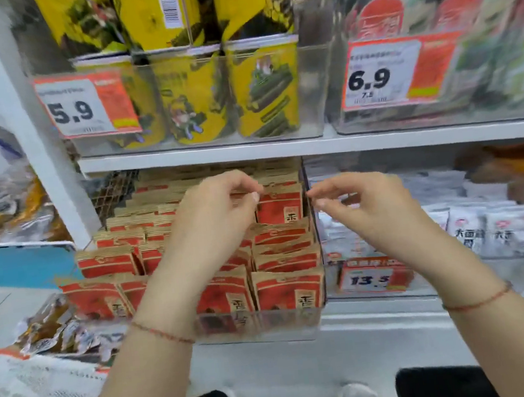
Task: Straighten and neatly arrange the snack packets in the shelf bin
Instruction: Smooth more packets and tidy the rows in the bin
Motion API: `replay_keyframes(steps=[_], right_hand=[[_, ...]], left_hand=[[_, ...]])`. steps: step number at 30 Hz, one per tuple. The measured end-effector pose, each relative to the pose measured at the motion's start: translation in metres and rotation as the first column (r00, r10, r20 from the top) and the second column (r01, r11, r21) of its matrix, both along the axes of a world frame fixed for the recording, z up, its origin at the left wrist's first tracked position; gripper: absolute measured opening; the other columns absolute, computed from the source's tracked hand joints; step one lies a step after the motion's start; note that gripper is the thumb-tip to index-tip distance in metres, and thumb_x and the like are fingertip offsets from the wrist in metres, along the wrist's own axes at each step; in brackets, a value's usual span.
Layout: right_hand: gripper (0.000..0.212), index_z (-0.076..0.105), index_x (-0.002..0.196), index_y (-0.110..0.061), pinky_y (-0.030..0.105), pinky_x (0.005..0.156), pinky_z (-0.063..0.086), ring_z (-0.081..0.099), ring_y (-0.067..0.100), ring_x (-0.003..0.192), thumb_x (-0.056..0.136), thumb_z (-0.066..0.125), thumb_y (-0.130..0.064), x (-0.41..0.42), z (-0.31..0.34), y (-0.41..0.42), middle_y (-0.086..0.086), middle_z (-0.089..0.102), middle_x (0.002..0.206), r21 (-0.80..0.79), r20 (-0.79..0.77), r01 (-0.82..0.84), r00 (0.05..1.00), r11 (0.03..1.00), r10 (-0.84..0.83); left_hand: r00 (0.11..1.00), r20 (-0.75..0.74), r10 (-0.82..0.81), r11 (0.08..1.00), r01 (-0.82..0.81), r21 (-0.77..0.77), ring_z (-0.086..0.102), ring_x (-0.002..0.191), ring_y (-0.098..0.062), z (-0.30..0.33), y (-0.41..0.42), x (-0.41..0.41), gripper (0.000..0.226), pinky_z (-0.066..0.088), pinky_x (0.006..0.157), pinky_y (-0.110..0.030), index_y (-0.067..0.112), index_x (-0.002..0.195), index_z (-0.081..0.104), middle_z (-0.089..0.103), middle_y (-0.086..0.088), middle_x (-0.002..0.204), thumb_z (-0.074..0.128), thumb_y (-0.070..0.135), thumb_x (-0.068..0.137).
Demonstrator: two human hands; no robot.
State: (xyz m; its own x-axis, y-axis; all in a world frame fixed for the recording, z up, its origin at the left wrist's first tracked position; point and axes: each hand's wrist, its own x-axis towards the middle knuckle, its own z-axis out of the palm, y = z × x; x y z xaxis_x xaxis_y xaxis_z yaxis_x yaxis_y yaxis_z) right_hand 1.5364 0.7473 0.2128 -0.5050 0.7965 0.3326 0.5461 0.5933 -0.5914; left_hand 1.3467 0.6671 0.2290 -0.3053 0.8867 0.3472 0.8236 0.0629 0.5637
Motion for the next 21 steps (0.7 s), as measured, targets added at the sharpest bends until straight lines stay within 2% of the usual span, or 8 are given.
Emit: replay_keyframes(steps=[3,5,8,10,12,15,18,21], right_hand=[[0.02,0.07,0.108,-0.035,0.029,0.093,0.045,0.064,0.009,0.102,0.09,0.063,-0.037,-0.006,0.0,0.017,-0.018,0.067,0.114,-0.022,0.297,-0.036,0.954,0.999,0.041],[0.027,0.068,0.113,-0.035,0.029,0.097,0.044,0.06,0.011,0.112,0.088,0.063,-0.044,-0.015,0.001,0.022,-0.016,0.063,0.124,-0.09,0.384,-0.087,0.916,0.992,0.115],[0.025,0.069,0.111,-0.035,0.03,0.1,0.043,0.054,0.006,0.118,0.089,0.061,-0.044,-0.025,-0.002,0.03,-0.017,0.062,0.124,-0.139,0.39,-0.134,0.903,0.981,0.179],[0.025,0.072,0.107,-0.032,0.033,0.098,0.046,0.058,0.008,0.112,0.092,0.056,-0.044,-0.026,-0.004,0.035,-0.014,0.065,0.12,-0.202,0.347,-0.145,0.914,0.969,0.209],[0.028,0.072,0.106,-0.029,0.032,0.093,0.048,0.062,0.009,0.105,0.095,0.05,-0.043,-0.023,-0.005,0.039,-0.011,0.068,0.115,-0.266,0.281,-0.161,0.93,0.951,0.236],[0.022,0.07,0.109,-0.033,0.019,0.087,0.041,0.056,-0.003,0.102,0.096,0.053,-0.035,-0.02,-0.008,0.044,-0.018,0.066,0.117,-0.238,0.293,-0.173,0.925,0.956,0.241],[0.019,0.072,0.104,-0.034,0.018,0.089,0.041,0.055,-0.006,0.101,0.091,0.059,-0.039,-0.019,-0.013,0.048,-0.02,0.066,0.115,-0.227,0.271,-0.166,0.936,0.96,0.226],[0.019,0.073,0.1,-0.035,0.023,0.093,0.044,0.057,-0.002,0.104,0.089,0.06,-0.042,-0.016,-0.015,0.047,-0.018,0.067,0.114,-0.228,0.266,-0.157,0.939,0.961,0.217]], left_hand=[[0.994,-0.084,0.066,0.998,-0.064,0.022,0.05,0.064,-0.003,-0.003,0.023,-0.002,0.013,0.037,0.062,-0.027,0.037,0.095,0.066,0.067,0.015,0.09,0.058,0.027,0.095],[0.996,-0.063,0.062,0.998,-0.06,0.027,0.048,0.057,0.003,-0.014,0.025,-0.004,0.011,0.034,0.056,-0.021,0.036,0.098,0.067,0.063,0.02,0.089,0.057,0.03,0.096],[0.999,0.0,0.044,0.999,-0.044,-0.023,0.05,0.07,0.009,-0.029,0.025,-0.007,0.013,0.033,0.064,-0.008,0.035,0.103,0.067,0.062,0.021,0.096,0.055,0.034,0.097],[0.998,0.014,0.054,0.998,-0.054,-0.03,0.057,0.073,0.001,-0.032,0.025,-0.009,0.014,0.041,0.067,-0.013,0.036,0.104,0.066,0.065,0.021,0.095,0.055,0.037,0.096],[0.998,0.051,0.037,0.999,-0.036,-0.022,0.06,0.075,0.002,-0.027,0.025,-0.009,0.013,0.045,0.068,-0.016,0.039,0.103,0.065,0.065,0.021,0.092,0.055,0.039,0.095],[0.998,0.067,-0.015,0.998,0.02,-0.067,0.055,0.089,0.01,-0.024,0.024,-0.008,0.015,0.041,0.075,-0.013,0.041,0.107,0.064,0.061,0.027,0.097,0.057,0.038,0.094],[0.999,0.023,-0.027,0.982,0.03,-0.186,0.055,0.109,-0.001,-0.023,0.024,-0.009,0.028,0.043,0.087,-0.02,0.039,0.118,0.061,0.061,0.022,0.115,0.062,0.041,0.09],[0.998,-0.019,-0.057,0.954,0.049,-0.296,0.044,0.125,-0.004,-0.023,0.024,-0.007,0.049,0.036,0.099,-0.027,0.04,0.132,0.051,0.051,0.019,0.131,0.067,0.045,0.085]])
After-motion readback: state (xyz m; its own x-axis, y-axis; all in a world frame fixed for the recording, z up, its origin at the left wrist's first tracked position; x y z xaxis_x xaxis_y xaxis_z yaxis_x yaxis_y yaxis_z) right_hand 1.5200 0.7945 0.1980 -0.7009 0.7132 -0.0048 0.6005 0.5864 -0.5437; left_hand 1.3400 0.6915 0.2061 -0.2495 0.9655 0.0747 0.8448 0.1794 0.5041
